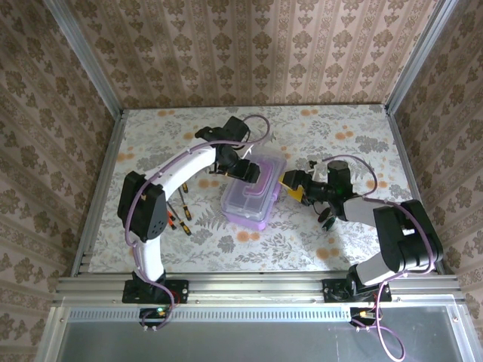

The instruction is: Pack the tool kit

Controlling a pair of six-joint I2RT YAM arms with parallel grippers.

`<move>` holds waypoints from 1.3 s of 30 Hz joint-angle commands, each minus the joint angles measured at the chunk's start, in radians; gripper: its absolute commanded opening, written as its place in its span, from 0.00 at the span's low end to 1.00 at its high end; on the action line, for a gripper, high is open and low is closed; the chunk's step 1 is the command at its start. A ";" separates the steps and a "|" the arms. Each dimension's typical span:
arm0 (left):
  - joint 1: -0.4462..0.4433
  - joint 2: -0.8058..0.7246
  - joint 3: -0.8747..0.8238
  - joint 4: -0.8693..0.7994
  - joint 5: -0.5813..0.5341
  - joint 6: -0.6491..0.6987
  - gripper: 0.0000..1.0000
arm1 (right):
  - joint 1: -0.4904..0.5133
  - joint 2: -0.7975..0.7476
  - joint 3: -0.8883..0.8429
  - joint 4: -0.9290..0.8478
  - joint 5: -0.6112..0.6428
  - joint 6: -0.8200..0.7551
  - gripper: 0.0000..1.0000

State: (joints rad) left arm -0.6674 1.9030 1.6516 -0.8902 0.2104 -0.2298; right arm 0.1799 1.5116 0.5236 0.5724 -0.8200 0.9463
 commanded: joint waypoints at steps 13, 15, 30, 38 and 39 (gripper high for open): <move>0.058 0.070 -0.037 -0.004 -0.034 0.007 0.68 | 0.035 0.265 0.002 0.527 -0.068 0.273 0.95; 0.061 0.073 -0.036 -0.001 -0.032 0.006 0.67 | 0.036 0.295 0.009 0.552 -0.072 0.290 0.95; 0.069 0.083 -0.041 0.007 -0.022 -0.009 0.66 | 0.066 0.380 0.023 0.723 -0.094 0.382 0.94; 0.062 0.095 -0.043 0.010 -0.046 -0.015 0.66 | 0.086 0.340 0.036 0.737 -0.097 0.426 0.92; 0.061 0.098 -0.044 0.010 -0.054 -0.013 0.66 | 0.086 0.323 0.036 0.736 -0.096 0.433 0.92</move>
State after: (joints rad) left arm -0.6125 1.9160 1.6512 -0.8444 0.2211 -0.2306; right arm 0.2386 1.8885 0.5289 1.2381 -0.8761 1.3605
